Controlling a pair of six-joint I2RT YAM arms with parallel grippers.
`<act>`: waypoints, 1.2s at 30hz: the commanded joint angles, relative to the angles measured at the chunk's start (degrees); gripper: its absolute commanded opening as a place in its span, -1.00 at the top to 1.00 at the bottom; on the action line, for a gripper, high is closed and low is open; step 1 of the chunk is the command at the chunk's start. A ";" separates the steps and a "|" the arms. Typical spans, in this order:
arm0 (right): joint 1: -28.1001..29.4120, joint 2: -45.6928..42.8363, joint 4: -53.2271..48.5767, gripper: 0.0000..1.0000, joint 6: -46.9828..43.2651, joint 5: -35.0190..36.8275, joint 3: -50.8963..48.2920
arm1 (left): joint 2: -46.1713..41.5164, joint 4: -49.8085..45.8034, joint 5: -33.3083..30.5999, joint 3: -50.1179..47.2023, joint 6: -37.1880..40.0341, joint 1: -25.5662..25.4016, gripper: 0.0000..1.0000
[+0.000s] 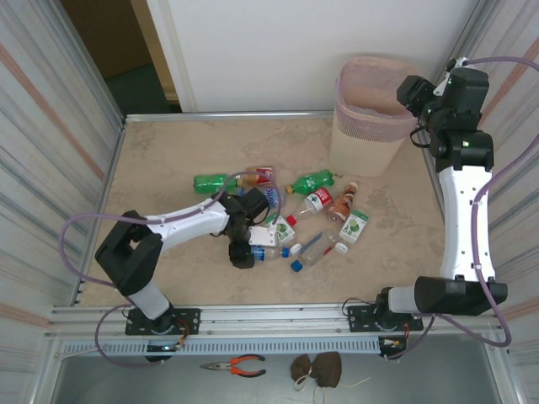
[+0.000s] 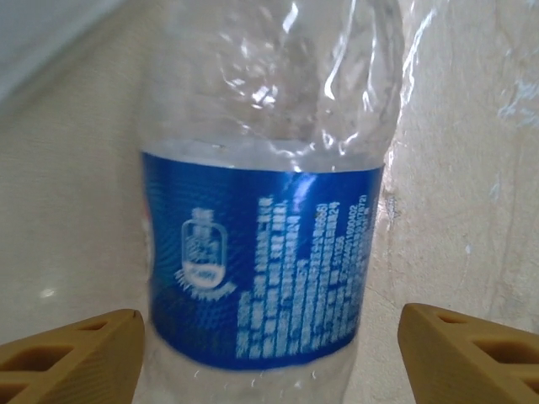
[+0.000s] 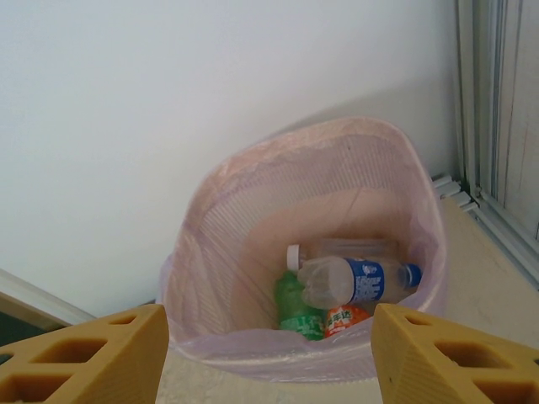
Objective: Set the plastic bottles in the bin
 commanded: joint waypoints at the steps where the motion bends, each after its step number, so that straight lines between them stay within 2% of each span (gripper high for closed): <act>1: -0.43 -2.29 1.21 -0.27 -0.78 0.91 -1.47 | 1.85 -0.03 -1.58 -1.49 1.38 -0.65 -0.51; 12: -0.43 -5.66 1.21 -0.27 -0.31 0.67 -5.23 | 0.91 0.38 -3.52 -2.16 1.69 -1.14 -0.09; 21: -0.30 -9.37 0.36 -0.27 1.90 -3.47 -8.98 | -6.00 -1.06 -1.59 -2.83 0.98 -0.68 -0.03; 24: -0.14 -10.72 0.98 -0.27 3.28 -7.14 -10.96 | -9.11 -1.26 0.89 -2.51 0.47 -0.02 -0.03; 28: 1.05 -12.57 3.84 -0.27 5.50 -12.84 -14.63 | -12.47 -1.30 7.92 -0.28 -1.77 2.76 -0.03; 36: 9.30 -14.14 9.78 -0.27 9.39 -17.84 -19.27 | -20.48 9.04 23.88 0.10 -9.74 8.35 0.02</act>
